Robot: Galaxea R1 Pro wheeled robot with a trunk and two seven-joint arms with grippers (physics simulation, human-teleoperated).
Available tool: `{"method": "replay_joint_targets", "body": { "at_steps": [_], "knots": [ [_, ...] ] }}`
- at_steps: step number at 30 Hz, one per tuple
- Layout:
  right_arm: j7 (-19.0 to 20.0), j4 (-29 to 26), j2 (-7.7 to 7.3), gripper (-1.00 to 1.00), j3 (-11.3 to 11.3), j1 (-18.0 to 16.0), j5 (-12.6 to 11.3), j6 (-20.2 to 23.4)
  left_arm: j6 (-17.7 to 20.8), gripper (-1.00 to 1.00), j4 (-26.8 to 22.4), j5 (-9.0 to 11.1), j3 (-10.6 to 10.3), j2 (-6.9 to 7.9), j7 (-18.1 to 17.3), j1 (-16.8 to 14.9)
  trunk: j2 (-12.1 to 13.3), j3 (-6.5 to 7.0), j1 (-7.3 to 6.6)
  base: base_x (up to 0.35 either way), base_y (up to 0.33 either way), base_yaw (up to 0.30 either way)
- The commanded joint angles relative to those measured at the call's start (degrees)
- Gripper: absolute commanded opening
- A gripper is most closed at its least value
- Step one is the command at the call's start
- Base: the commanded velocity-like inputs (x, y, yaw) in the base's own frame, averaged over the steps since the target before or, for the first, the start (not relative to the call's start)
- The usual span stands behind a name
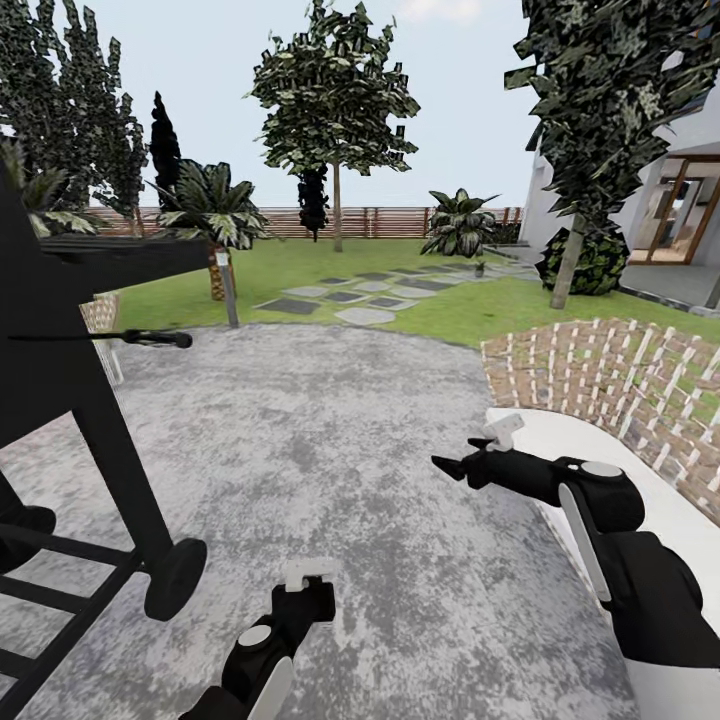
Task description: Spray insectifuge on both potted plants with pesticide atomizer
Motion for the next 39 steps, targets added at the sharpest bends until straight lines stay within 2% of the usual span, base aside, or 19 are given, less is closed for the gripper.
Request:
{"method": "replay_joint_targets", "body": {
  "at_steps": [1,27,39],
  "knots": [
    [0.22,-0.04,-0.02,1.00,0.12,0.04,0.11,0.28,0.17,-1.00,-0.09,0.53,-0.10,0.01,0.51,-0.04,-0.02,-0.06,0.02,0.329,-0.074,0.000],
    [0.47,-0.22,-0.10,1.00,1.05,0.71,0.09,-0.23,0.18,-1.00,-0.09,0.46,0.06,0.01,0.51,-0.04,-0.02,-0.06,0.02,0.330,-0.075,0.000],
    [0.45,-0.29,-0.01,1.00,1.31,0.83,-0.10,0.21,0.18,-1.00,0.01,0.46,0.07,0.01,0.51,-0.04,-0.02,-0.06,0.02,0.331,-0.011,0.000]
  ]
}}
